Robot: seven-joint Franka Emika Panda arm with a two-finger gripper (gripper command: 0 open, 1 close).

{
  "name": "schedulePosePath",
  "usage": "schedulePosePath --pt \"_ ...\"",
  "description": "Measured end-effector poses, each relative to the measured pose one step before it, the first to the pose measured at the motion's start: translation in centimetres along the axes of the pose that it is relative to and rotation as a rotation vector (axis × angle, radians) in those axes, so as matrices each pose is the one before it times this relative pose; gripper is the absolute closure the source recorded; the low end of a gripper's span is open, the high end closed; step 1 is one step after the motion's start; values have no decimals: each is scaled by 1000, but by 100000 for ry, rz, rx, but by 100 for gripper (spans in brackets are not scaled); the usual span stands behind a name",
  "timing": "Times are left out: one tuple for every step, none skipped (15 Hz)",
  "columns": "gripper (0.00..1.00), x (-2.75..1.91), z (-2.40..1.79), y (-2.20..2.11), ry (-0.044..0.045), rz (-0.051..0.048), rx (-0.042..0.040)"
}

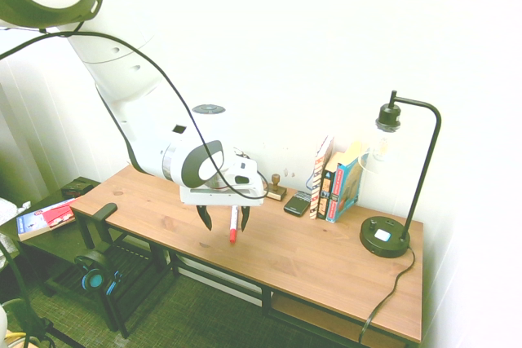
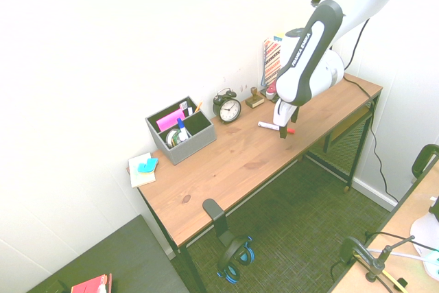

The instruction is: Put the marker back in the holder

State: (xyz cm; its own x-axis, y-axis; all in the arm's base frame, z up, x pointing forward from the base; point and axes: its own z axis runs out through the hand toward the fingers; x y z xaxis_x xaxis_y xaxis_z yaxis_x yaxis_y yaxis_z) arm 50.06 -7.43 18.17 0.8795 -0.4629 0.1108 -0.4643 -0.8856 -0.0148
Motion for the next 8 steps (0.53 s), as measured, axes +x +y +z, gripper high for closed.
schedulePosePath --pt "100 695 495 106 -280 -801 132" --pt "100 667 477 160 -417 -571 -8" --pt "100 619 462 110 -716 -358 -150" --pt "100 574 317 62 -541 96 -22" --pt "100 394 150 -31 -368 -187 -17" --pt "100 266 -4 -35 -371 38 -40" --pt "100 140 -49 91 -772 37 -69" --pt "100 26 42 220 -660 -119 -64"
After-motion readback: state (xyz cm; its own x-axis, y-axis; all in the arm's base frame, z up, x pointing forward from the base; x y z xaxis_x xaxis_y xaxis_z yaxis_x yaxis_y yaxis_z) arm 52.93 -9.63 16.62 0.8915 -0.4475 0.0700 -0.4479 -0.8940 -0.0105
